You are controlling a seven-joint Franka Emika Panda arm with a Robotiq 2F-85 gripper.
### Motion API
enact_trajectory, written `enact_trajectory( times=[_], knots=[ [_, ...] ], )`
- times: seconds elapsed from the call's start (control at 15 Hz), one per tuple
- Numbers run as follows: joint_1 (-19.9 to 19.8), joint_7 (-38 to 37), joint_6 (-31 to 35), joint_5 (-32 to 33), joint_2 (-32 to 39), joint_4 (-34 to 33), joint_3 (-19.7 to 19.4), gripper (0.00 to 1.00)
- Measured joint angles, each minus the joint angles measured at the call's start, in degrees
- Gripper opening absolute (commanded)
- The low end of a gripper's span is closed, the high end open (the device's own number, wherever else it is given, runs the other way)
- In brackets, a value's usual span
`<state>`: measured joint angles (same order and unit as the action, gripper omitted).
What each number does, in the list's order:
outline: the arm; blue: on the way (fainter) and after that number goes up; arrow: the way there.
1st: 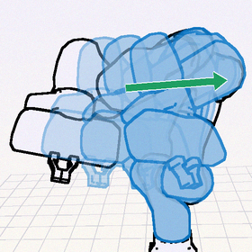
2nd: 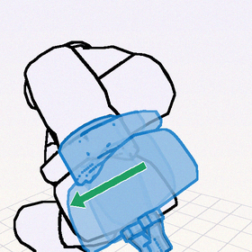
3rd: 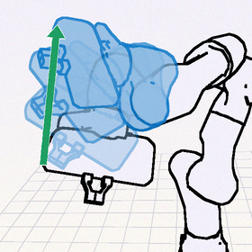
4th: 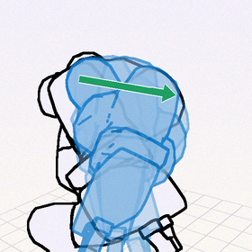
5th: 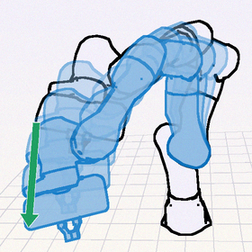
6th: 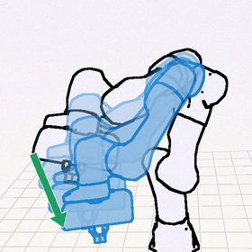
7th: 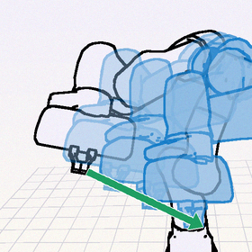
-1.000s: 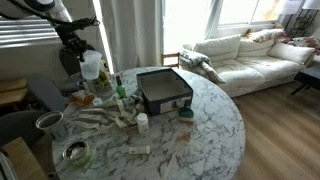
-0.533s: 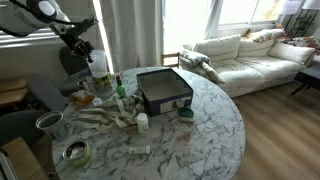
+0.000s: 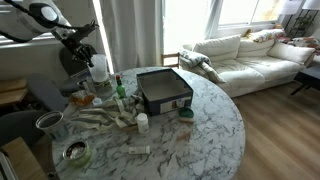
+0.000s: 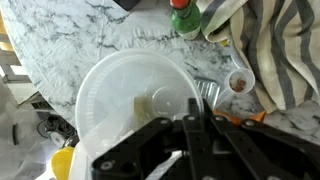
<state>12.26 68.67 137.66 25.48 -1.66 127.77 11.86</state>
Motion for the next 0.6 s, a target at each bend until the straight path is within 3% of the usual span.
enact_trajectory(
  times=[0.6],
  knots=[
    [0.1,-1.9,1.8,0.0,1.1,1.3,0.3,0.01]
  ],
)
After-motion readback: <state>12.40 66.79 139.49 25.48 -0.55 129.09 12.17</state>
